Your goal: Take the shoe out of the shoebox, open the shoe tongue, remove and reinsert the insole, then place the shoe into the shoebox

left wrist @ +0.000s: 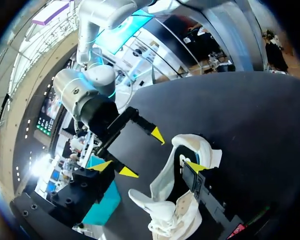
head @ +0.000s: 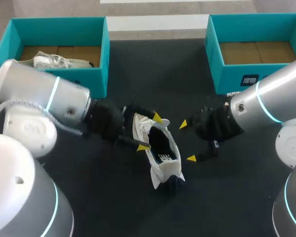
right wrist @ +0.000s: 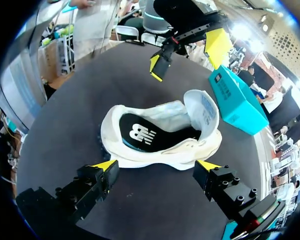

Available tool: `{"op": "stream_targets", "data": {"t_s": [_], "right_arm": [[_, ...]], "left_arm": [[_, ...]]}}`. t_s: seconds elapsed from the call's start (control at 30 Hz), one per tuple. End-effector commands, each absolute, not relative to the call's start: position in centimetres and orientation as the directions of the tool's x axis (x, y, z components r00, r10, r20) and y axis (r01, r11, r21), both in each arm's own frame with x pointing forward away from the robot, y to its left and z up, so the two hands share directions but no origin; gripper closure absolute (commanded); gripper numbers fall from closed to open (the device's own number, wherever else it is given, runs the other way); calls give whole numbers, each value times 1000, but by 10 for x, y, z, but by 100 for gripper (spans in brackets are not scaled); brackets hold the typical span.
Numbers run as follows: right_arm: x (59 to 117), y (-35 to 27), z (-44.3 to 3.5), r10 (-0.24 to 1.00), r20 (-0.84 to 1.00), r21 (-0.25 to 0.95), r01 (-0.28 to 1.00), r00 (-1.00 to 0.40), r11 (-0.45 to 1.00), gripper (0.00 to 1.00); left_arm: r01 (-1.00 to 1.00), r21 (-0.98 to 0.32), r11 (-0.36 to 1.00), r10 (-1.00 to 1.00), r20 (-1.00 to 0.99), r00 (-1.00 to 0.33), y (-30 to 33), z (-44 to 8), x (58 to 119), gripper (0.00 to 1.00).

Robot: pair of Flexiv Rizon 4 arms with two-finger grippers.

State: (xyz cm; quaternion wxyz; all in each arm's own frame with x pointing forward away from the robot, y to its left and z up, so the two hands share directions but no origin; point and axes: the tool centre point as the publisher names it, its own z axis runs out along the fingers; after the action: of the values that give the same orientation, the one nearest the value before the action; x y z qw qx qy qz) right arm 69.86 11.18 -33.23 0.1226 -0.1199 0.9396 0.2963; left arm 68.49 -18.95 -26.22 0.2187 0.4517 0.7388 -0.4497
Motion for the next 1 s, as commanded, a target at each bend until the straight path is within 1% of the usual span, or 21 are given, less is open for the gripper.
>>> {"op": "stream_targets", "data": {"t_s": [0.03,0.2,0.33,0.43,0.5,0.57,0.7,0.8,1.0], "right_arm": [[701,88,-318,-148,-288,517,-284,-946,808,0],[715,47,-296,-133,-255,476,-244,-958,845,0],[725,23,-275,-123,-218,471,-214,-968,856,0],[730,10,-260,-151,-194,455,-225,-969,861,0],[732,3,-251,-159,-192,468,-233,-968,852,0],[733,0,-244,-188,-166,451,-244,-968,858,0],[731,-5,-233,-217,-143,454,-259,-966,853,0],[732,-11,-227,-186,-156,435,-236,-970,869,0],[732,-11,-227,-186,-156,435,-236,-970,869,0]], "left_arm": [[863,-470,185,633,-615,-470,-192,-260,690,0],[863,-470,185,633,-615,-470,-192,-260,690,0],[863,-470,185,633,-615,-470,-192,-260,690,0],[863,-470,185,633,-615,-470,-192,-260,690,0],[863,-470,185,633,-615,-470,-192,-260,690,0],[863,-470,185,633,-615,-470,-192,-260,690,0],[863,-470,185,633,-615,-470,-192,-260,690,0],[863,-470,185,633,-615,-470,-192,-260,690,0],[891,-429,150,759,-528,-382,-192,-255,695,0]]}}
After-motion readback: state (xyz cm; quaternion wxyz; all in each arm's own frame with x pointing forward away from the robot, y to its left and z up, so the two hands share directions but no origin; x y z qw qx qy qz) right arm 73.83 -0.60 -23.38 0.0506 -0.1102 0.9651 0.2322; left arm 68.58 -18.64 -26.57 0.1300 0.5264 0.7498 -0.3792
